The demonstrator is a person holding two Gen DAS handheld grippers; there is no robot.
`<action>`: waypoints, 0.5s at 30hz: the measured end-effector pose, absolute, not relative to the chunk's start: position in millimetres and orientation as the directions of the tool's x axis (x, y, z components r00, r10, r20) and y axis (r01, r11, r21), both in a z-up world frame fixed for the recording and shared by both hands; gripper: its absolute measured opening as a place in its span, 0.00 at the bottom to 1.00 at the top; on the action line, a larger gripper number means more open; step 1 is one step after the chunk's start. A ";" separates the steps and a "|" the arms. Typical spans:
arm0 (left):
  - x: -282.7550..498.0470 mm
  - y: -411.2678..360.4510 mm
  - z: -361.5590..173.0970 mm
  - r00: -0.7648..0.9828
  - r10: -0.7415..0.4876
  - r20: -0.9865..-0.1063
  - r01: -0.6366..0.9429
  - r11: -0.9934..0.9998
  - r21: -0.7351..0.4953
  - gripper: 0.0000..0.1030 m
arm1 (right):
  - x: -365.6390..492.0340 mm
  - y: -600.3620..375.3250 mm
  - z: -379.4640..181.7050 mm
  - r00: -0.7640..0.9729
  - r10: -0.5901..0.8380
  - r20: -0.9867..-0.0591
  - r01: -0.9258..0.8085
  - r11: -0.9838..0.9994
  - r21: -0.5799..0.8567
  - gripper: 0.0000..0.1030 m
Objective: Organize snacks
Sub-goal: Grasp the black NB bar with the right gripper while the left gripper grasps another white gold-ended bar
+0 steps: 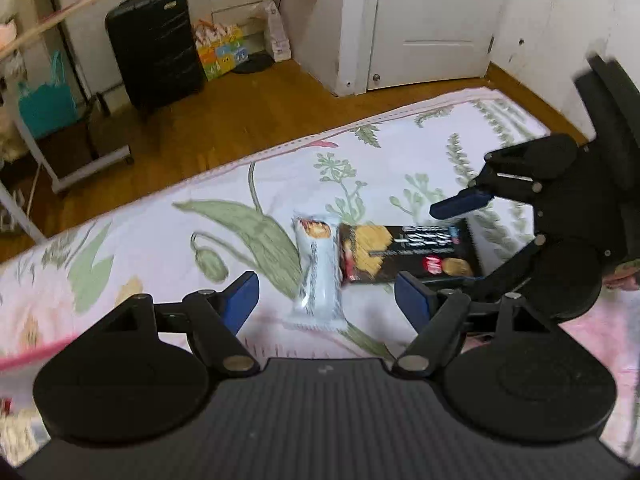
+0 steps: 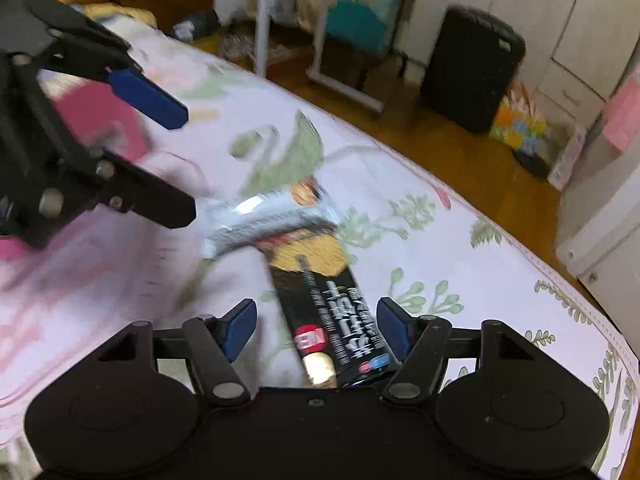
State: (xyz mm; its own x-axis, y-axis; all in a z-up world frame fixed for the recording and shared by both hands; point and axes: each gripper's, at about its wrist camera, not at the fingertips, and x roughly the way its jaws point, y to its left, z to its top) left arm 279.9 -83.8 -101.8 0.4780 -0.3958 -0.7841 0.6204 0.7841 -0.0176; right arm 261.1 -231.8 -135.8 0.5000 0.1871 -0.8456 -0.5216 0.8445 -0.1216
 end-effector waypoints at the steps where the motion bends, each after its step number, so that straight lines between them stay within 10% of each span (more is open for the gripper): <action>1: 282.7 -89.9 -108.6 0.490 -0.380 -0.785 0.625 0.780 0.012 0.71 | 265.2 -230.9 -139.9 0.500 0.183 -0.846 -0.523 0.843 -0.127 0.69; 10: 313.7 -106.6 -147.6 0.461 -0.322 -0.827 0.612 0.790 0.034 0.70 | 273.5 -238.8 -152.3 0.491 0.190 -0.850 -0.487 0.869 -0.087 0.72; 15: 313.1 -109.9 -160.9 0.416 -0.295 -0.860 0.612 0.790 0.025 0.31 | 266.4 -239.0 -151.8 0.496 0.180 -0.849 -0.430 0.901 -0.060 0.60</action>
State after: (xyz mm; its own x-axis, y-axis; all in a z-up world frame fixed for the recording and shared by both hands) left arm 313.1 -109.9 -160.9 0.4163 -0.2953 -0.8599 0.6123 0.7902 0.0251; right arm 266.4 -239.0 -151.8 0.4961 0.1798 -0.8494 -0.4296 0.9010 -0.0602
